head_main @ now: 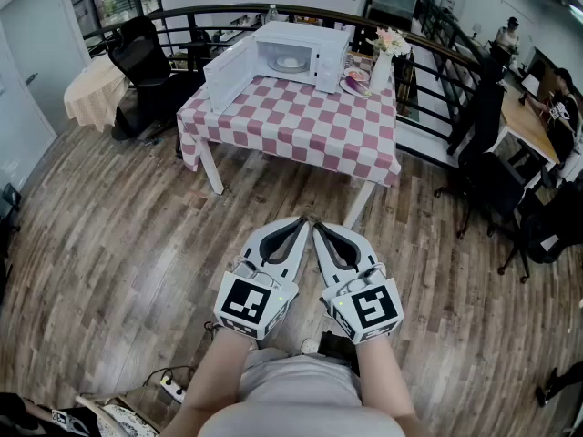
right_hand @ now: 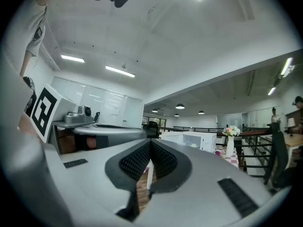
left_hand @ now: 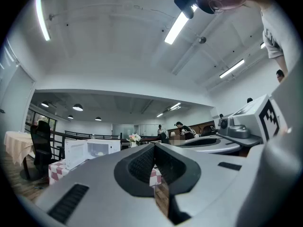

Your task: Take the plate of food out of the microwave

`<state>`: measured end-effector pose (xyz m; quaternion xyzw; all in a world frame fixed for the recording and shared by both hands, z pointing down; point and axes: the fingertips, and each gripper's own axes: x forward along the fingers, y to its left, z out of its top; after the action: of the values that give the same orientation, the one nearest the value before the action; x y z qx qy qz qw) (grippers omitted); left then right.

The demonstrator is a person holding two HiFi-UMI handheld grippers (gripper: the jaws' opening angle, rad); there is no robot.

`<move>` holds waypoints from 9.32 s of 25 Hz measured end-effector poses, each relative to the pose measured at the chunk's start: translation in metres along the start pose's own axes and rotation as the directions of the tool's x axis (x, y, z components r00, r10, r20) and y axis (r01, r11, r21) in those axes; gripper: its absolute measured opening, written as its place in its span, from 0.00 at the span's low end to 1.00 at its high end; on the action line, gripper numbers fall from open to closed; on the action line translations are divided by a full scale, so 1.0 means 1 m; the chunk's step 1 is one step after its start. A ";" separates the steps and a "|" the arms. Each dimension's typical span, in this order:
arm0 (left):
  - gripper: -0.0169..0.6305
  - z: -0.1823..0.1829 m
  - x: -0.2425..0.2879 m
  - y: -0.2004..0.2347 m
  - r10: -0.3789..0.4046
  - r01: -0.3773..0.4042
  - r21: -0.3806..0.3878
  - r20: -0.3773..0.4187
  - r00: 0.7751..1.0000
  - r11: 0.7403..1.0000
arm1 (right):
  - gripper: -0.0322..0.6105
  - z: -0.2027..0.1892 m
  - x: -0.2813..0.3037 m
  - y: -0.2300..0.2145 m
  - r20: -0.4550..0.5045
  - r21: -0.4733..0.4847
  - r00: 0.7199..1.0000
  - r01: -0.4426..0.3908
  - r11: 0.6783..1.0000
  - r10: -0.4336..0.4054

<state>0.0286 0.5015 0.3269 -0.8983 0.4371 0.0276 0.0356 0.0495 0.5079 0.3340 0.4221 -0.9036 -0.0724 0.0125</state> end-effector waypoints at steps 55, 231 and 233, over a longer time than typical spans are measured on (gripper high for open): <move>0.03 -0.046 0.252 0.247 0.012 -0.013 -0.021 -0.060 0.998 1.000 | 0.09 -0.057 0.281 -0.192 -0.017 0.075 1.000 0.007 0.997 -0.006; 0.06 -0.368 0.663 0.662 0.177 -0.467 -0.858 -0.504 0.845 -0.212 | 0.09 -0.254 0.647 -0.486 -0.304 0.322 0.953 0.111 0.940 -0.009; 0.06 -0.364 0.664 0.662 0.190 -0.440 -0.878 -0.472 0.861 -0.187 | 0.09 -0.253 0.647 -0.485 -0.306 0.319 0.952 0.110 0.941 -0.007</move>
<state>-0.0767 -0.4577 0.6099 -0.4866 0.4832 0.2680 -0.6767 0.0235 -0.3238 0.4908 0.4512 -0.8771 0.1458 0.0759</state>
